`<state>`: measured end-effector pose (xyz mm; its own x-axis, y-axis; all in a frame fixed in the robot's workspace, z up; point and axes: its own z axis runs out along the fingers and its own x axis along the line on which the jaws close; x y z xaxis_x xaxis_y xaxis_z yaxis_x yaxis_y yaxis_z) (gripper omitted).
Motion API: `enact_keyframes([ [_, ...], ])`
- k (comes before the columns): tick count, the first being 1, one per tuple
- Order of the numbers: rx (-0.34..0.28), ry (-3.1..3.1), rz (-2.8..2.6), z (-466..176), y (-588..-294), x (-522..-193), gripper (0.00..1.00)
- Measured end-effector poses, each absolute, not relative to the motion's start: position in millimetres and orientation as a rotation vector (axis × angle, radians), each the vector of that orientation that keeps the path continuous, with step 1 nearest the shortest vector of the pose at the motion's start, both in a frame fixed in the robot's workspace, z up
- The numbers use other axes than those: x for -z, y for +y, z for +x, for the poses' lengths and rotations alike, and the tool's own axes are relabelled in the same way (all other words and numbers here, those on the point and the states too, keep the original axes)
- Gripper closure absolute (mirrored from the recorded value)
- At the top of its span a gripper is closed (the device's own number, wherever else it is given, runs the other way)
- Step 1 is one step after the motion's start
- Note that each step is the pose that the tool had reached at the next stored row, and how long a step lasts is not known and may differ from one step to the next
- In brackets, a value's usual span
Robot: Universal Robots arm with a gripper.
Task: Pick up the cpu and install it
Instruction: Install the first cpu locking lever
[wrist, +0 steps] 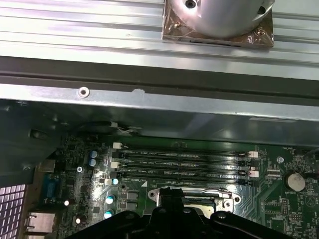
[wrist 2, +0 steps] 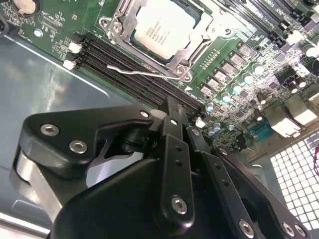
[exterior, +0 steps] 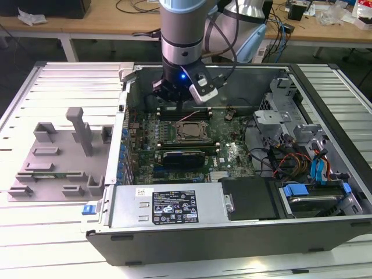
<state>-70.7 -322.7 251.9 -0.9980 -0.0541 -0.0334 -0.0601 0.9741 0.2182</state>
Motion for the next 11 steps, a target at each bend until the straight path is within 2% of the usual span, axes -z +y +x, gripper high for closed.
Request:
enact_keyframes([
  [11,-0.331,3.076,0.147,-67.6,-322.7,-240.2,0.89],
])
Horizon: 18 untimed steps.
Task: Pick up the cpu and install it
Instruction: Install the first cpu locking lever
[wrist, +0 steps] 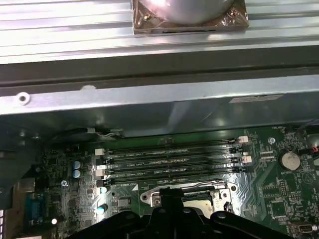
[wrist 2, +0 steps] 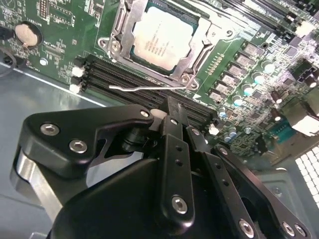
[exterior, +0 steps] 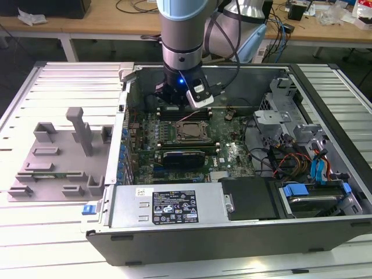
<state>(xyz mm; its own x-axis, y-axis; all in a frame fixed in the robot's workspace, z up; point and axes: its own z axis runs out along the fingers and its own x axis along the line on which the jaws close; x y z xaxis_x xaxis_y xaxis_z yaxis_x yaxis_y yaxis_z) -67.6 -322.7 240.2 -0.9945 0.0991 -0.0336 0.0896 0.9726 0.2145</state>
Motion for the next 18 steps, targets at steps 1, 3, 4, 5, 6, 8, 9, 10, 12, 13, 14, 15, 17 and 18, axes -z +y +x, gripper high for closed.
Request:
enact_keyframes([
  [1,-0.330,3.076,0.149,-67.1,-322.7,-239.9,0.89],
  [3,-0.328,3.075,0.160,-64.5,-322.7,-238.4,0.89],
  [4,-0.327,3.075,0.162,-63.9,-322.7,-238.2,0.89],
  [5,-0.327,3.075,0.165,-63.2,-322.7,-237.9,0.89],
  [6,-0.327,3.074,0.167,-62.7,-322.7,-237.8,0.89],
  [8,-0.327,3.074,0.170,-61.6,-322.8,-237.4,0.89],
  [9,-0.327,3.074,0.172,-60.9,-322.7,-237.2,0.89],
  [10,-0.327,3.073,0.174,-59.9,-322.7,-237.0,0.89],
  [12,-0.326,3.073,0.176,-58.3,-322.7,-236.5,0.89],
  [13,-0.324,3.073,0.178,-56.7,-322.6,-236.0,0.89],
  [14,-0.322,3.073,0.180,-55.1,-322.6,-235.4,0.89],
  [15,-0.320,3.073,0.181,-54.0,-322.6,-235.0,0.89],
  [17,-0.297,3.074,0.190,-51.0,-320.5,-232.9,0.89],
  [18,-0.291,3.074,0.194,-51.0,-318.4,-232.4,0.89],
])
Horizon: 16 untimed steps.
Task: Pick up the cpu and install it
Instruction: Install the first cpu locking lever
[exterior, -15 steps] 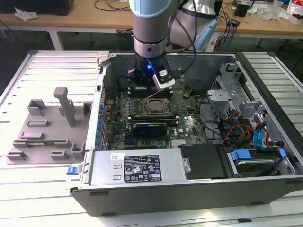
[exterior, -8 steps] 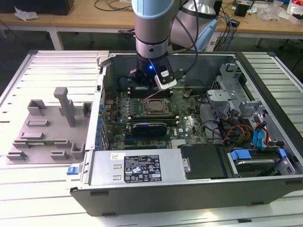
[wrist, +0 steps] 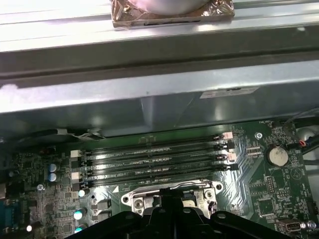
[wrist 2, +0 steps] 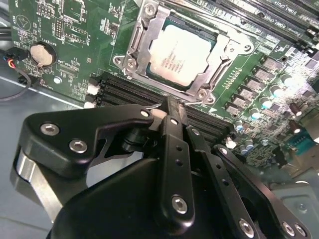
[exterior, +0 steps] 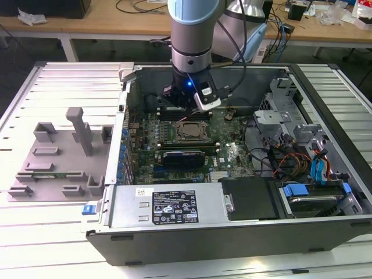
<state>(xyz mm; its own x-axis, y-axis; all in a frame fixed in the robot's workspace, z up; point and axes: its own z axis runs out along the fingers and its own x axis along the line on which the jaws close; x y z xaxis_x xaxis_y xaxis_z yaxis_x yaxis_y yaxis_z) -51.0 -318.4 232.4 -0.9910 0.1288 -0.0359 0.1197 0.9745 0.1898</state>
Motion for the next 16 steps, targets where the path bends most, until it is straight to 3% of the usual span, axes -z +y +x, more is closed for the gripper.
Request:
enact_keyframes([
  [16,-0.275,3.068,0.247,-50.0,-303.1,-223.6,0.89],
])
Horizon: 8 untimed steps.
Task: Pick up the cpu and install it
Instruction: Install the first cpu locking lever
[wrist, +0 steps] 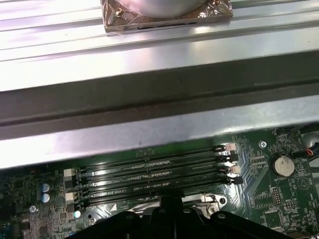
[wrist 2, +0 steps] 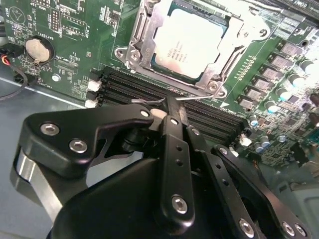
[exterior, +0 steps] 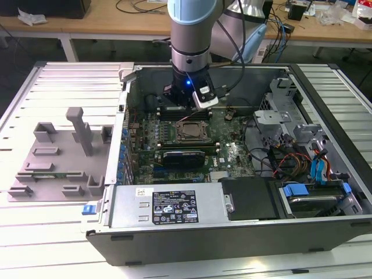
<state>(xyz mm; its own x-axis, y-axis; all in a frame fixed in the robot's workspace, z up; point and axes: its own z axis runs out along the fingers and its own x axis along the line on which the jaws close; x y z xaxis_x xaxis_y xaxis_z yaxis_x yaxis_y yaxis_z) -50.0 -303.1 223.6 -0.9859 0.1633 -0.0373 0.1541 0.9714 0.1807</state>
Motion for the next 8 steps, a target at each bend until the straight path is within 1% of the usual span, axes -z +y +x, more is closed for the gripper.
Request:
enact_keyframes([
  [8,-0.263,3.059,0.311,-45.5,-300.7,-216.9,0.89],
])
